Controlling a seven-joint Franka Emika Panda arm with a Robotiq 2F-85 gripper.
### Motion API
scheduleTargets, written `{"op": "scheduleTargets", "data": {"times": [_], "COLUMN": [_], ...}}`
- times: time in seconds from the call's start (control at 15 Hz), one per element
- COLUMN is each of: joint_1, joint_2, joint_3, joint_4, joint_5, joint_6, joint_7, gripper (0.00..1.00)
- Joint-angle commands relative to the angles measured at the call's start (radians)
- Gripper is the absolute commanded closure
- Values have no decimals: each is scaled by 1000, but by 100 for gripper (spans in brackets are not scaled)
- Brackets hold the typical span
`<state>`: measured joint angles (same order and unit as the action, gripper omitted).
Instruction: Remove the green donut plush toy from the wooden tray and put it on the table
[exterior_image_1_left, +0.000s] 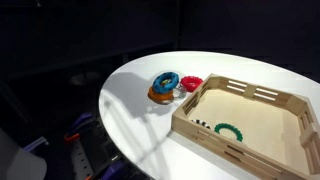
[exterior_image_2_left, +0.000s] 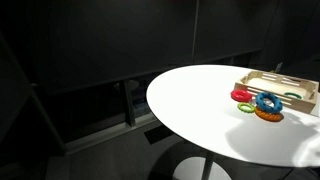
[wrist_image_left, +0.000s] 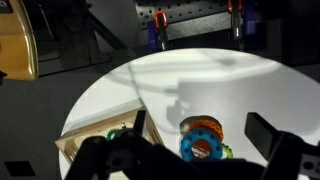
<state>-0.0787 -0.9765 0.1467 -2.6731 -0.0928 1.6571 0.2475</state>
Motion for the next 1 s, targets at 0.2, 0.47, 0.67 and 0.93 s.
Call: {"op": "scheduleTargets", "data": {"times": [0.2, 0.47, 0.67, 0.93], "joint_1": [13, 8, 0, -9], "joint_2": [2, 27, 68, 143], "joint_3": [-9, -5, -5, -2], "joint_4": [2, 26, 66, 140], "joint_5": [-7, -5, -1, 3], "joint_6": [-3, 9, 27, 60], "joint_7": [8, 19, 29, 56], "gripper": [0, 0, 0, 0]}}
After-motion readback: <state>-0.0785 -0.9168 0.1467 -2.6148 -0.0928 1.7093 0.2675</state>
